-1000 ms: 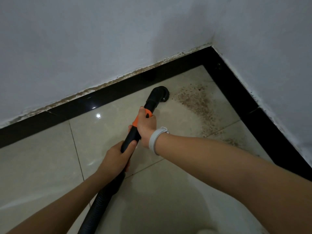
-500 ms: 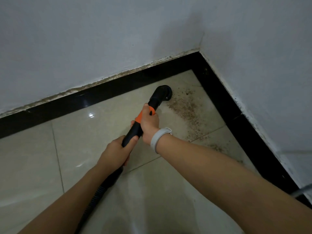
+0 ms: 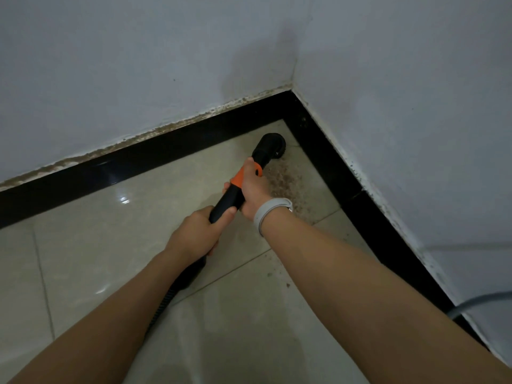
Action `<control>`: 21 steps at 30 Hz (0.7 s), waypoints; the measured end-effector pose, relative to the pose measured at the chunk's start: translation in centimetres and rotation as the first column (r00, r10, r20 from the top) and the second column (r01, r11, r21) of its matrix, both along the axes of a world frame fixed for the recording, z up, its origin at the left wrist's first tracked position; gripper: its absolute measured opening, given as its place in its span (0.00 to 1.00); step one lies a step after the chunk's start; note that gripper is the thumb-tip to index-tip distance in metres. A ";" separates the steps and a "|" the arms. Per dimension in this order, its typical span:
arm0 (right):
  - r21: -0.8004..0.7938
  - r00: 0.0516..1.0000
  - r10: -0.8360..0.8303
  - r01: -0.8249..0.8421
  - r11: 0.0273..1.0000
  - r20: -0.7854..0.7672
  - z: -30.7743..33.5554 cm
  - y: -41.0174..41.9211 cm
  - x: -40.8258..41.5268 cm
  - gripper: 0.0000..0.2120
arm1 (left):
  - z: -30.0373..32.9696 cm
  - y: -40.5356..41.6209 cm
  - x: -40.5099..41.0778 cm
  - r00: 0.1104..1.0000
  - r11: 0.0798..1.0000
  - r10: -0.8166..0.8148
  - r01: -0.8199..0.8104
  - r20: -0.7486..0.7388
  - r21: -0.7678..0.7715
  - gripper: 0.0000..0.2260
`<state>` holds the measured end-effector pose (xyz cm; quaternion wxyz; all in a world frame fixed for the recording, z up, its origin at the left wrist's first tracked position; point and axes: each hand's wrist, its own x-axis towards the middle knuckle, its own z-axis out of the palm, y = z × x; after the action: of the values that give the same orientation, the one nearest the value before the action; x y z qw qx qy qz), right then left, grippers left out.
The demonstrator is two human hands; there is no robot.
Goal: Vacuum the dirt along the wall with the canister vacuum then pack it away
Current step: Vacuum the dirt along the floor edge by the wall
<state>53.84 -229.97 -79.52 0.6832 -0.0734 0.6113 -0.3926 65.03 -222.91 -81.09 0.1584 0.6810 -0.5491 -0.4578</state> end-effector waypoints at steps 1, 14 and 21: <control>-0.001 1.000 -0.011 0.011 1.000 -0.003 0.0 -0.2 -0.3 0.23 | 0.0 -0.3 -0.4 1.000 1.000 -0.009 0.009 -0.002 0.002 0.21; -0.004 0.987 -0.158 0.158 0.987 0.043 -0.5 0.5 -2.2 0.16 | 0.5 -0.3 -1.7 0.990 0.992 -0.128 0.128 0.061 -0.004 0.21; -0.040 0.957 -0.216 0.228 0.973 0.195 -0.9 0.8 -2.3 0.16 | 0.6 -0.3 -1.9 0.938 0.979 -0.174 0.198 0.300 -0.054 0.21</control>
<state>51.51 -229.15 -80.40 0.6873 0.0125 0.5354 -0.4908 63.16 -223.17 -80.48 0.0592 0.6793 -0.6471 -0.3410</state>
